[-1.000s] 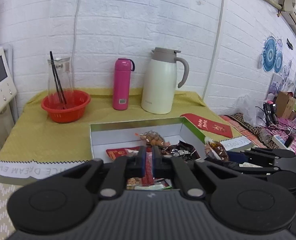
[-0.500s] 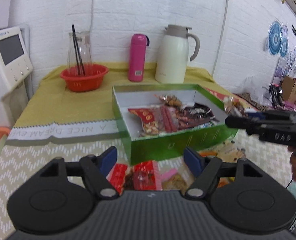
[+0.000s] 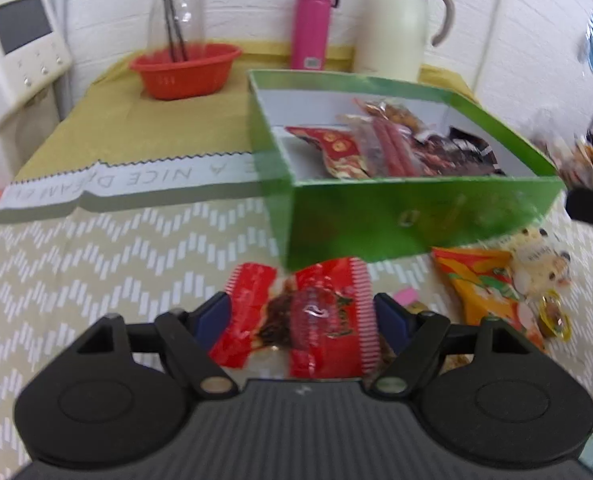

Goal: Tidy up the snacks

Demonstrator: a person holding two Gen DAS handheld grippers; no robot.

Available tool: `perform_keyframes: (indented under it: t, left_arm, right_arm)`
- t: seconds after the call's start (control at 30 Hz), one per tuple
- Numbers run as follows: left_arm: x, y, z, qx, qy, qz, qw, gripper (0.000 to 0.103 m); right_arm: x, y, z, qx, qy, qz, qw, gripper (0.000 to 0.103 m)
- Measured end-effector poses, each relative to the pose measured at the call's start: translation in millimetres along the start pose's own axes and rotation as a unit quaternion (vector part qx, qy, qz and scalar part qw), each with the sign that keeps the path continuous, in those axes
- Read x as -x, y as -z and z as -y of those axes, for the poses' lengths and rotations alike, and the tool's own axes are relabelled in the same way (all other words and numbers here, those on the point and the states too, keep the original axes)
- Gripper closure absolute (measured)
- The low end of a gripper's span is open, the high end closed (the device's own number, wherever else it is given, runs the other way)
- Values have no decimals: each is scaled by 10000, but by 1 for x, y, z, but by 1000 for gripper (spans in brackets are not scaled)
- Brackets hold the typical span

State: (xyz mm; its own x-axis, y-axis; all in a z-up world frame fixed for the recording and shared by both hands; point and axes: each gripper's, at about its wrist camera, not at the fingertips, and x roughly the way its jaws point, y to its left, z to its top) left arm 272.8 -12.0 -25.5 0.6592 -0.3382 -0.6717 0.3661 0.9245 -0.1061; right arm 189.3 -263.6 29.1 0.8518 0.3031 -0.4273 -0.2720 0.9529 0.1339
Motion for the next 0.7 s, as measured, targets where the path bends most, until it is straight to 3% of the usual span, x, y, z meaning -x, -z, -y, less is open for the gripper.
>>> perform_keyframes:
  t: [0.03,0.07,0.1,0.23,0.3,0.47,0.53,0.7]
  left_arm:
    - [1,1,-1,-43,55,-4,10000,28]
    - [4,2,0,-96,108,-17,9999,44]
    - [8,2,3,-179,150,17,9997,50]
    - [16,3,0,-64,222,20,9997,58]
    - [21,3,-5,19,209,58,9998,73]
    - [33,7,-13,167,290,78,9994,81]
    - [42,5,-17,302,440,156,9985,101]
    - [60,-1,-16,269,431,285,9983,103]
  right_arm:
    - [0,1,1,-7,-4,-5,10000,40]
    - [1,1,2,-11,-8,-6,10000,40]
    - [1,2,2,-14,-2,-1,10000,40]
    - [2,3,2,-91,-20,20,10000,40]
    - [4,3,0,-58,-32,32,10000,40]
    - [9,0,-6,-21,-58,87,9999,40]
    - [11,0,-8,-4,-74,109,9999,40]
    - [17,-2,-15,75,-118,166,9998,40]
